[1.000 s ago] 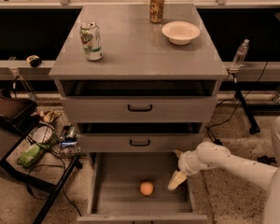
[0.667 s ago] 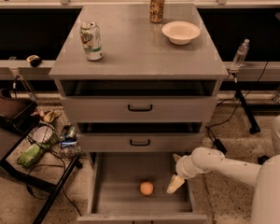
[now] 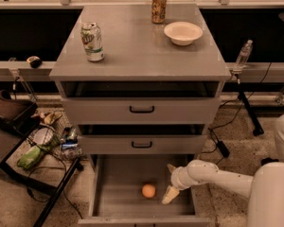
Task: Pick orange from bottom drawer and place on counter
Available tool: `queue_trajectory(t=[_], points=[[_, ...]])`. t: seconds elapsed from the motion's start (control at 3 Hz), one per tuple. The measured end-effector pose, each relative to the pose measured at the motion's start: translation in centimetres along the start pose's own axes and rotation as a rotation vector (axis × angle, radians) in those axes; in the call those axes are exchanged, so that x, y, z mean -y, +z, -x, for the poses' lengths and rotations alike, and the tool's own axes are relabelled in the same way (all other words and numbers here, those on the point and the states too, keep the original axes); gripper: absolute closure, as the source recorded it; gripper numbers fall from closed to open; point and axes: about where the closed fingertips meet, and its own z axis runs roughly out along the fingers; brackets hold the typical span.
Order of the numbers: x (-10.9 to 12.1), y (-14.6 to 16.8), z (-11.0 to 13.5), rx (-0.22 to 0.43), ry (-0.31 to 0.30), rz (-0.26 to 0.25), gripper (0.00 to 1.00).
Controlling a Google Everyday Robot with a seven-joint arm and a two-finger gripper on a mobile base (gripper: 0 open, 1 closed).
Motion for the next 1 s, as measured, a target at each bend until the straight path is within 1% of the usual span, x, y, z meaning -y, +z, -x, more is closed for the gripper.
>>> queue_trajectory(t=[0.33, 0.67, 1.0], points=[[-0.9, 3.7, 1.7, 0.055, -0.032, 0.036, 0.0], [-0.5, 7.3, 2.0, 0.06, -0.057, 0.065, 0.0], [0.0, 9.8, 1.4, 0.049, -0.058, 0.079, 0.0]])
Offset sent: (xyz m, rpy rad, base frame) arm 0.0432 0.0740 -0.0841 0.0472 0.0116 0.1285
